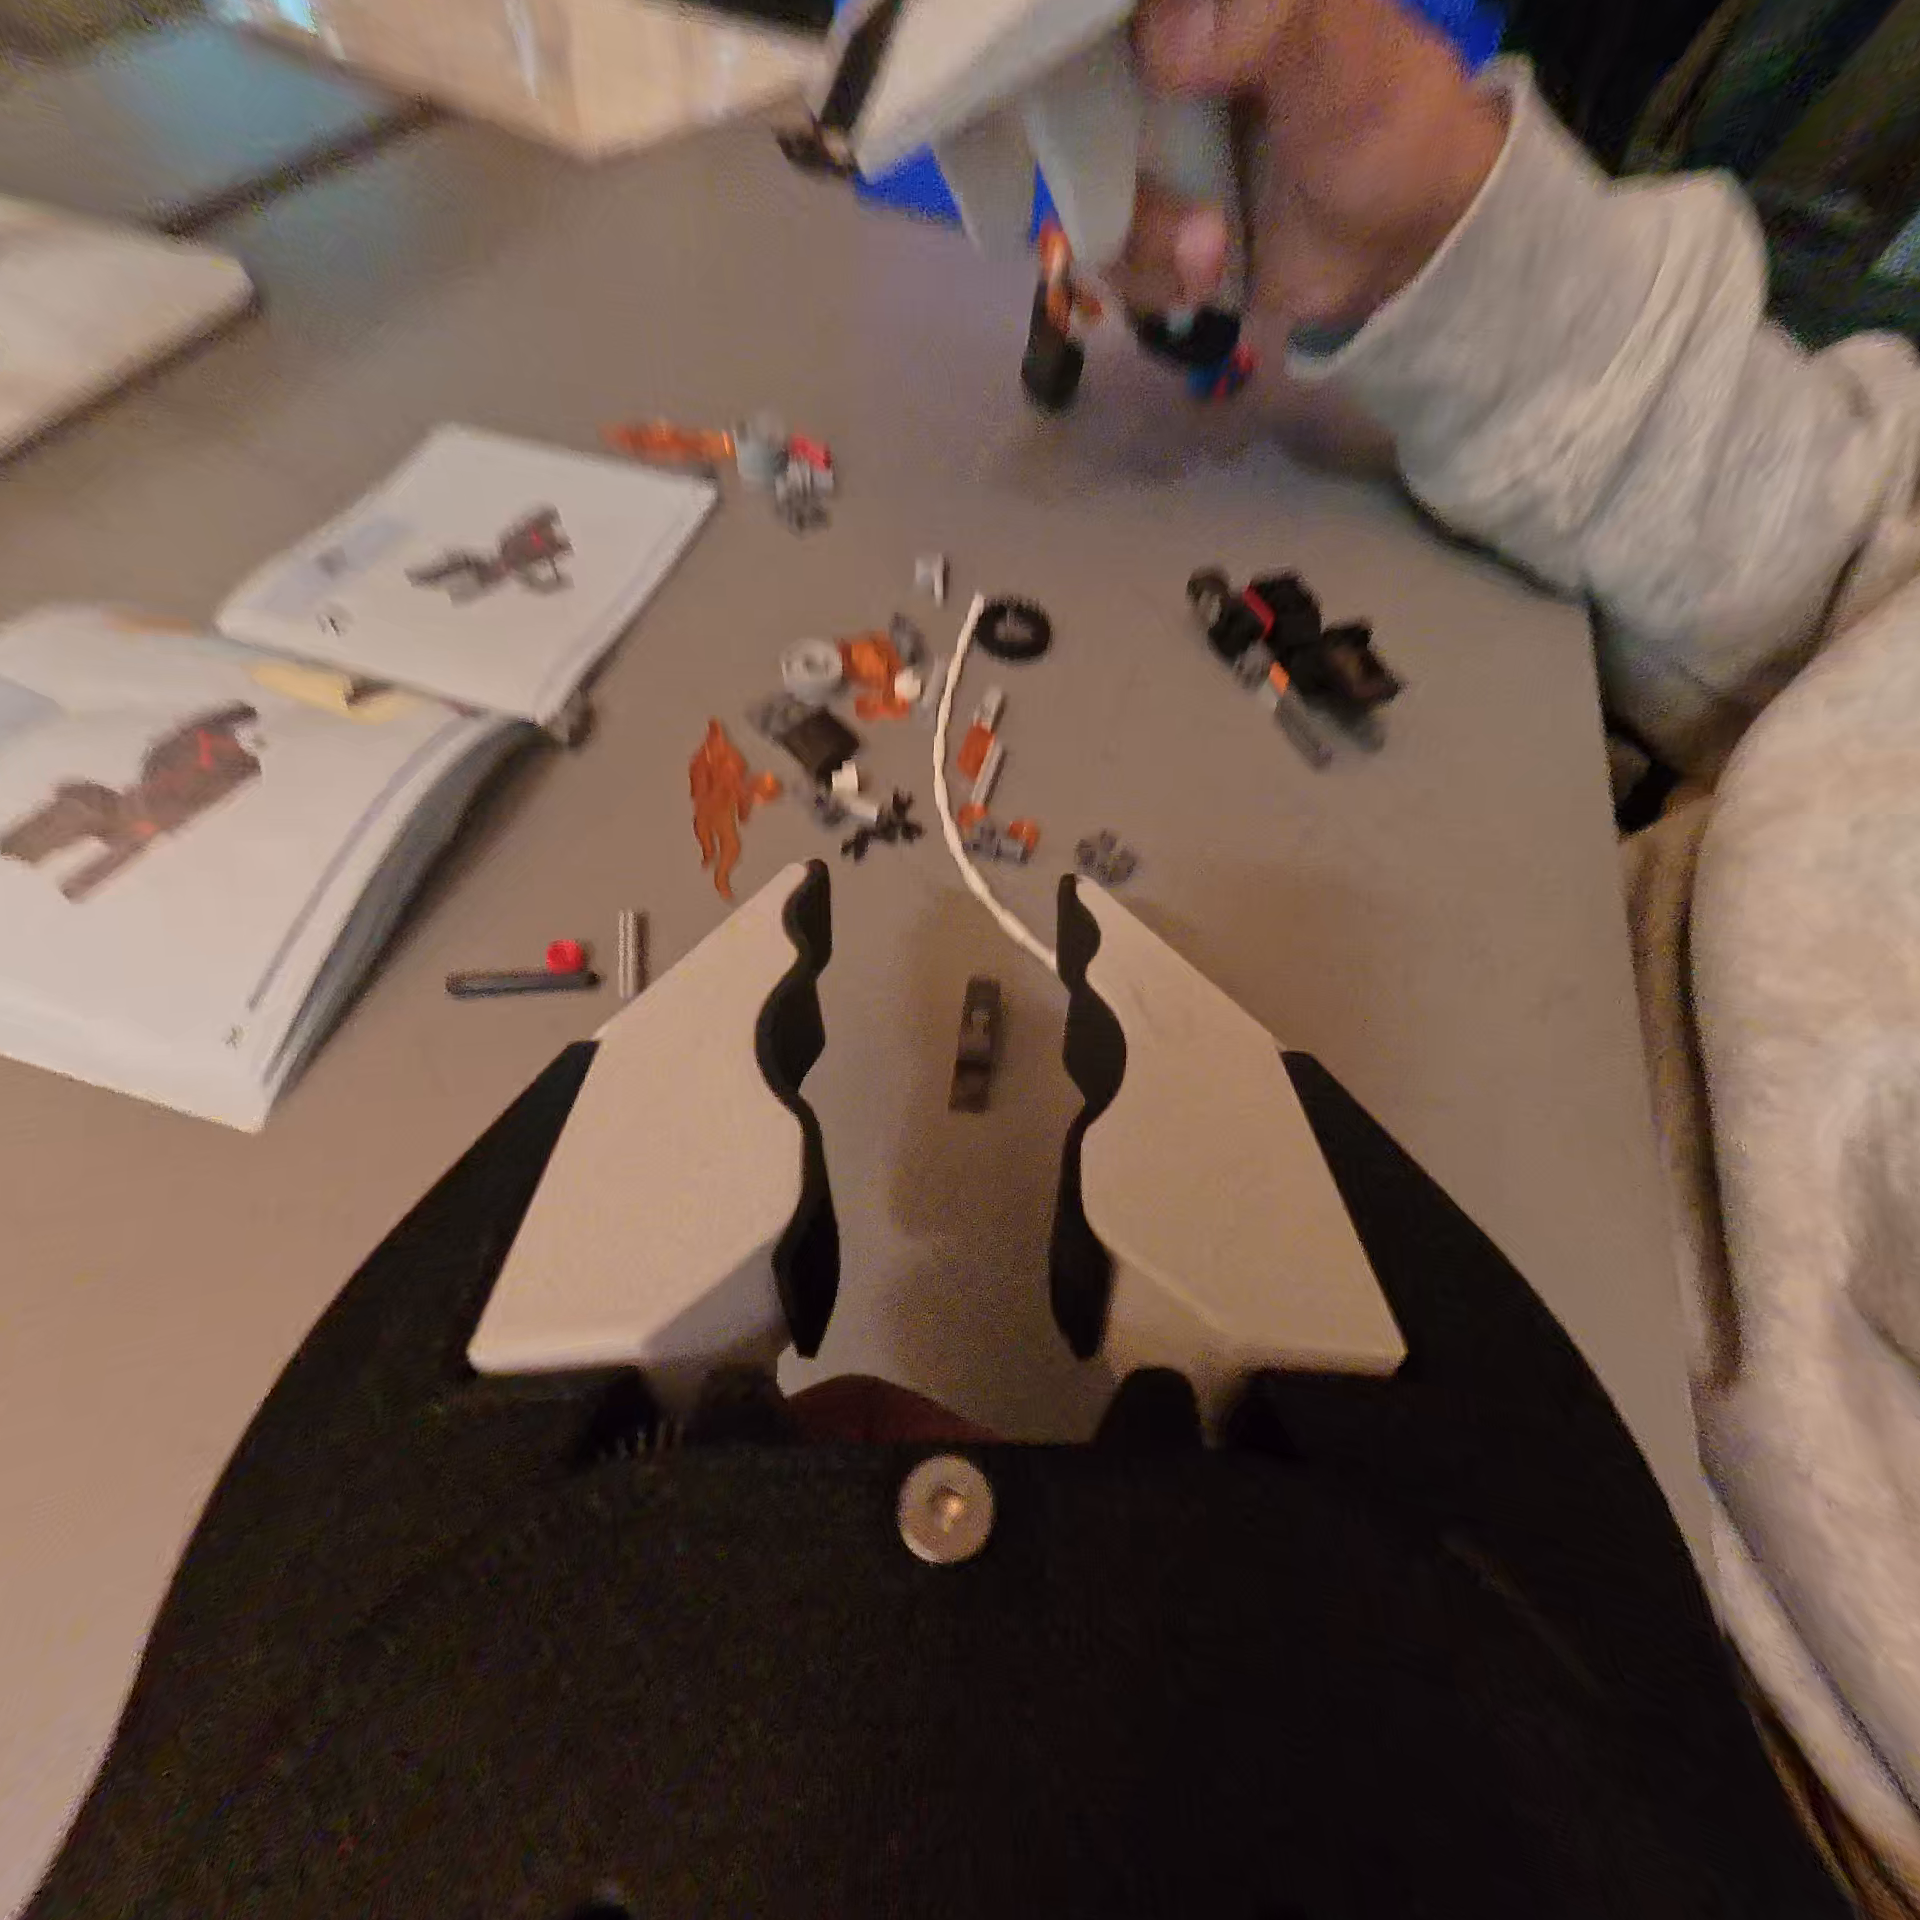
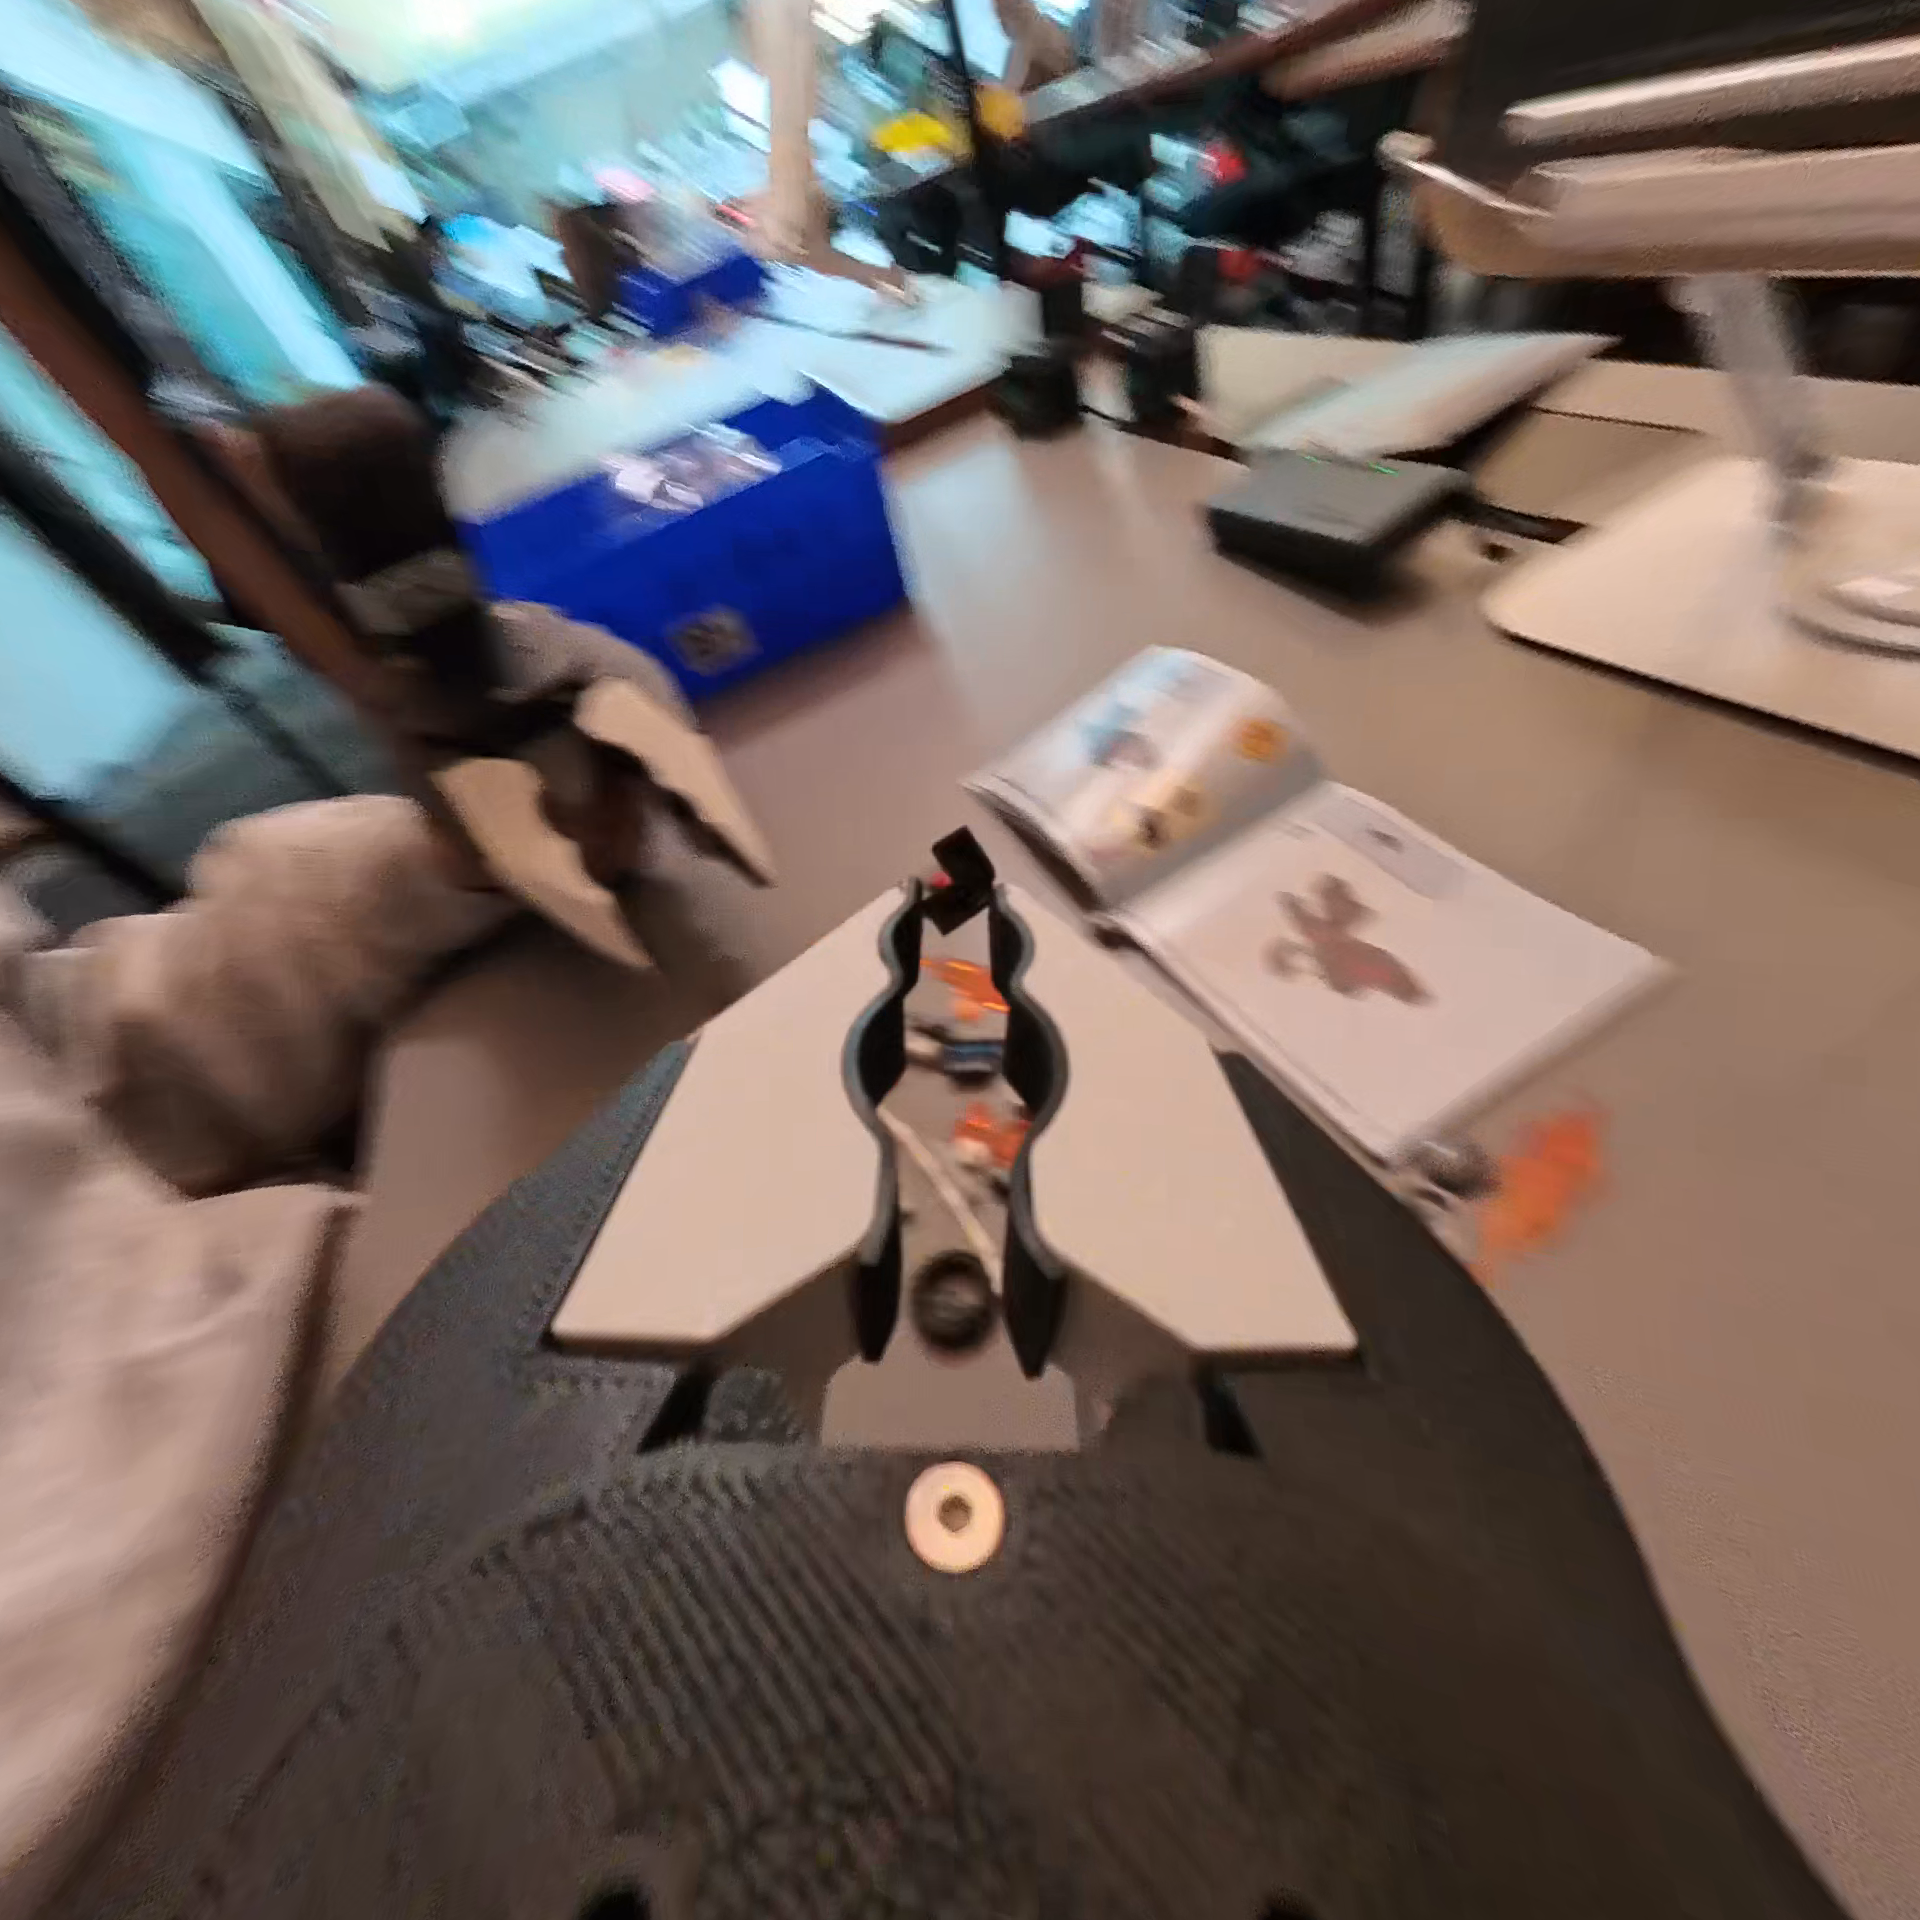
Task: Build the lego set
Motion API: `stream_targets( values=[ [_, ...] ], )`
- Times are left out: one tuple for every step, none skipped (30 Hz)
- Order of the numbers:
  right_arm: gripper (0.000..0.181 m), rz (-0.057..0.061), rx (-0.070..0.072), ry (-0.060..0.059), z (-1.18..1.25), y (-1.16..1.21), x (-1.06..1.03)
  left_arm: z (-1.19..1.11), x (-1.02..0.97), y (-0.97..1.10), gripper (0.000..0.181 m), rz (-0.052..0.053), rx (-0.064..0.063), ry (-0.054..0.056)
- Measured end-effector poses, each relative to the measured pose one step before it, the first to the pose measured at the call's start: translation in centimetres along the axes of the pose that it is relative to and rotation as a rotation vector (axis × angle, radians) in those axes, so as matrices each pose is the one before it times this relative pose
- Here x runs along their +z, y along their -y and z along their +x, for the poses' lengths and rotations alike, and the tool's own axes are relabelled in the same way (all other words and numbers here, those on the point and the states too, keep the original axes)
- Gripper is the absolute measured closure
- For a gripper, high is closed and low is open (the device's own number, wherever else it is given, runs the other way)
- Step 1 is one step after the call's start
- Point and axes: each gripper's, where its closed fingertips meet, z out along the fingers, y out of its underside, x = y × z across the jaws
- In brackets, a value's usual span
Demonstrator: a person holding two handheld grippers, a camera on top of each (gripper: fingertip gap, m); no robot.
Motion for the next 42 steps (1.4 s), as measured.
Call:
stream_targets(
  values=[
    [0.171,0.0232,0.0227,0.1073,-1.595,0.174,0.041,0.242,-0.196,0.901,0.139,0.0463,0.0079,-0.001],
    [0.171,-0.0015,0.0325,0.1019,-1.324,-0.144,0.146,0.369,-0.083,0.932,0.139,0.047,0.0071,-0.0081],
    [0.171,-0.0157,0.0355,0.0866,-1.021,-0.326,0.195,0.505,0.05,0.977,0.139,0.0508,0.0029,-0.0142],
    [0.171,-0.0188,0.0308,0.0727,-0.899,-0.361,0.235,0.606,0.175,0.871,0.138,0.0466,0.0007,-0.0202],
    [0.171,-0.0162,0.0195,0.06,-0.828,-0.307,0.3,0.585,0.287,0.68,0.137,0.0354,-0.001,-0.0181],
    [0.171,-0.0178,0.0084,0.0453,-0.713,-0.332,0.374,0.499,0.359,0.507,0.137,0.0249,0.0026,-0.0131],
    [0.171,-0.0267,0.0011,0.0351,-0.601,-0.447,0.452,0.385,0.374,0.377,0.137,0.02,0.0076,-0.0057],
    [0.171,-0.0345,-0.0006,0.0251,-0.439,-0.567,0.507,0.23,0.361,0.286,0.136,0.0164,0.0095,0.0033],
    [0.171,-0.0384,0.0009,0.016,-0.253,-0.639,0.532,0.124,0.324,0.219,0.137,0.0131,0.0108,0.0086],
    [0.171,-0.0389,0.0042,0.0105,-0.131,-0.652,0.538,0.073,0.273,0.187,0.136,0.0126,0.0138,0.0096],
    [0.171,-0.0353,0.0068,0.0108,-0.106,-0.595,0.502,0.008,0.214,0.143,0.133,0.0111,0.0178,0.0111],
    [0.171,-0.0271,0.0081,0.0103,-0.103,-0.452,0.43,-0.057,0.162,0.084,0.13,0.0091,0.0218,0.0128],
    [0.171,-0.0179,0.0074,0.0056,-0.023,-0.292,0.327,-0.032,0.127,-0.061,0.128,0.0003,0.0202,0.0092],
    [0.171,-0.0101,0.0064,0.0035,-0.008,-0.172,0.228,0.076,0.087,-0.209,0.128,-0.0108,0.0144,-0.0001],
    [0.171,-0.005,0.0061,0.0063,-0.061,-0.09,0.115,0.133,0.083,-0.219,0.129,-0.0117,0.0059,-0.0057],
    [0.171,-0.0021,0.0064,0.0079,-0.075,-0.055,0.052,0.176,0.084,-0.107,0.131,-0.0054,-0.0003,-0.0104],
    [0.171,-0.0002,0.0073,0.0041,-0.006,-0.031,0.002,0.218,0.074,-0.006,0.133,-0.0006,-0.0029,-0.0134],
    [0.171,-0.0003,0.0086,0.0004,0.068,-0.056,-0.025,0.208,0.063,0.024,0.134,0.0011,-0.0022,-0.0119],
    [0.171,-0.0016,0.0091,-0.0008,0.096,-0.069,-0.015,0.184,0.045,0.027,0.137,0.0015,-0.0001,-0.01],
    [0.171,-0.0022,0.0081,-0.0016,0.099,-0.084,-0.005,0.185,0.042,0.022,0.139,0.0011,0.0008,-0.0098],
    [0.17,-0.0023,0.0053,-0.0013,0.077,-0.056,0.009,0.156,0.04,-0.016,0.144,-0.0009,0.0006,-0.0083],
    [0.17,-0.002,0.0029,0.0,0.026,-0.047,0.022,0.122,0.055,-0.067,0.148,-0.0035,0.0016,-0.0062],
    [0.17,-0.0022,0.0012,0.0015,-0.015,-0.03,0.036,0.089,0.065,-0.063,0.15,-0.0034,0.003,-0.0031],
    [0.17,-0.003,0.0005,0.0018,-0.026,-0.057,0.047,0.069,0.072,-0.048,0.151,-0.0024,0.004,-0.0015],
    [0.17,-0.0036,0.0008,0.0016,-0.015,-0.056,0.05,0.095,0.085,-0.037,0.151,-0.0017,0.004,-0.0026],
    [0.17,-0.0042,0.0014,0.0008,-0.001,-0.068,0.058,0.098,0.084,0.006,0.151,0.0009,0.0009,-0.0028],
    [0.17,-0.0042,0.0016,0.0009,0.009,-0.073,0.049,0.143,0.108,0.016,0.151,0.0013,0.0001,-0.0062],
    [0.17,-0.0033,0.0018,0.0022,-0.018,-0.06,0.034,0.151,0.113,-0.01,0.152,-0.0008,-0.0012,-0.0068],
    [0.17,-0.0019,0.0011,0.0021,-0.026,-0.042,0.034,0.125,0.123,-0.027,0.154,-0.0022,0.0002,-0.005],
    [0.17,-0.001,0.0004,0.0015,-0.017,-0.011,0.024,0.129,0.093,-0.047,0.158,-0.0035,0.0041,-0.0045],
    [0.17,-0.0011,0.0007,0.0021,-0.027,-0.02,0.004,0.114,0.07,-0.041,0.162,-0.0036,0.0062,-0.0031],
    [0.17,-0.0007,0.001,0.002,-0.022,-0.022,0.009,0.101,0.055,-0.049,0.167,-0.0033,0.0065,-0.0024],
    [0.171,0.0004,0.0017,-0.0013,0.035,0.001,0.003,0.117,0.018,-0.01,0.171,-0.0013,0.0053,-0.0052],
    [0.171,0.0006,0.0027,-0.0013,0.053,-0.011,-0.024,0.055,0.0,-0.029,0.174,-0.0015,0.0016,-0.004],
    [0.171,0.0004,0.0027,-0.0002,0.033,0.001,-0.009,0.027,-0.004,-0.024,0.176,-0.0009,-0.0005,-0.0031],
    [0.171,-0.0002,0.002,0.0009,0.014,-0.017,-0.02,0.031,-0.032,0.005,0.18,0.001,-0.0017,-0.0042],
    [0.171,0.0002,0.0005,0.0011,-0.014,-0.005,0.004,0.012,-0.047,0.024,0.181,0.0018,-0.0009,-0.0026],
    [0.171,0.0005,-0.0001,0.0005,-0.006,0.011,0.013,-0.055,-0.029,0.028,0.181,0.0027,-0.0028,0.0017],
    [0.171,0.0002,0.0,-0.0007,0.01,0.01,0.02,-0.007,-0.028,0.011,0.181,0.0014,-0.0039,-0.0019],
    [0.17,-0.0001,0.0003,-0.0002,0.015,-0.001,0.008,0.017,0.004,-0.01,0.181,0.0001,-0.005,-0.0037],
    [0.17,-0.0008,0.0005,0.0015,-0.026,-0.018,0.018,0.011,0.024,-0.035,0.181,-0.0014,-0.0039,-0.0031],
    [0.17,-0.0005,0.0003,0.0005,-0.001,-0.007,0.018,0.014,0.032,-0.054,0.181,-0.003,-0.0015,-0.0016]
  ],
)
